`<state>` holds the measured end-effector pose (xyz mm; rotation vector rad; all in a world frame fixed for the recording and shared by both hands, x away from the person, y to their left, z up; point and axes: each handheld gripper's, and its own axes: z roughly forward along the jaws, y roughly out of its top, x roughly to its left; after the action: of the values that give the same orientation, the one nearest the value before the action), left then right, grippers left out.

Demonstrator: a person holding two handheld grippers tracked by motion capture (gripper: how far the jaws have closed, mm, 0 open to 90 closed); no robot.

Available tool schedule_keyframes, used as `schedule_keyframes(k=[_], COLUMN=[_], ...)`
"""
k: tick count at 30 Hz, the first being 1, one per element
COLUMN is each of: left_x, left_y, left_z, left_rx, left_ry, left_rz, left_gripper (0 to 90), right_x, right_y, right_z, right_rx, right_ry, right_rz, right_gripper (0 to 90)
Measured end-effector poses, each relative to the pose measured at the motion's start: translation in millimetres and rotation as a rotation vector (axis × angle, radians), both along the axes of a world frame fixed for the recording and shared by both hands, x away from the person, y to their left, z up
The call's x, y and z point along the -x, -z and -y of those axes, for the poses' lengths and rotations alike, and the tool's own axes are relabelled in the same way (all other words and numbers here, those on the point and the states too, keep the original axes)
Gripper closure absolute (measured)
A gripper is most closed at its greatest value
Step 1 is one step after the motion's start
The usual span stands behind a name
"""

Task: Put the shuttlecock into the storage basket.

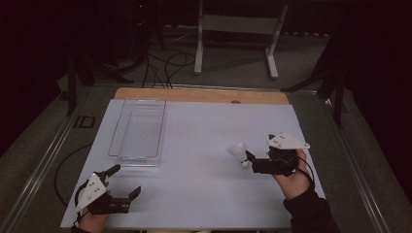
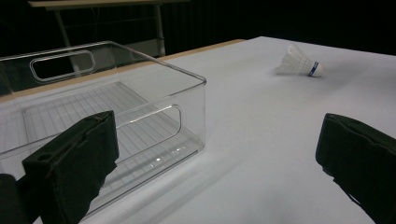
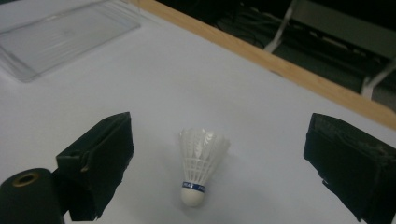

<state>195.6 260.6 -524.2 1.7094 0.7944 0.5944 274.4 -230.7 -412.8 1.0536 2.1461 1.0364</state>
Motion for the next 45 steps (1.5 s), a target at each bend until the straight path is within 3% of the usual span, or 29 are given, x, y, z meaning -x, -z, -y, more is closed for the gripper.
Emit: schedule_keyframes(k=[3,4,7,17,29,45], left_x=[0.0,-0.1,-0.1,0.0,0.0,-0.2], left_y=[0.0,0.0,0.0,0.0,0.0,0.2], left_z=[0.0,-0.5,-0.4,-0.3,-0.3,-0.5], left_rx=[-0.001,-0.001,-0.001,-0.001,-0.002,-0.002], left_ry=[0.000,0.002,0.002,0.001,0.000,0.001], left_rz=[0.000,0.001,0.000,-0.001,-0.001,-0.002], left_gripper=[0.0,0.0,0.0,0.0,0.0,0.0], right_x=[-1.6,-6.3,-9.0,-15.2,-26.5,-40.0], right_y=[0.9,4.7,7.7,14.1,28.6,43.9], right_z=[-1.0,-4.0,-6.0,-11.5,-16.2,-22.9], right_rx=[0.001,0.015,0.019,0.050,0.051,0.040], right_ry=[0.007,0.030,0.044,0.042,0.047,0.082], right_rz=[-0.013,-0.043,-0.062,-0.094,-0.246,-0.364], right_gripper=[8.5,8.5,8.5,8.4,8.4,8.4])
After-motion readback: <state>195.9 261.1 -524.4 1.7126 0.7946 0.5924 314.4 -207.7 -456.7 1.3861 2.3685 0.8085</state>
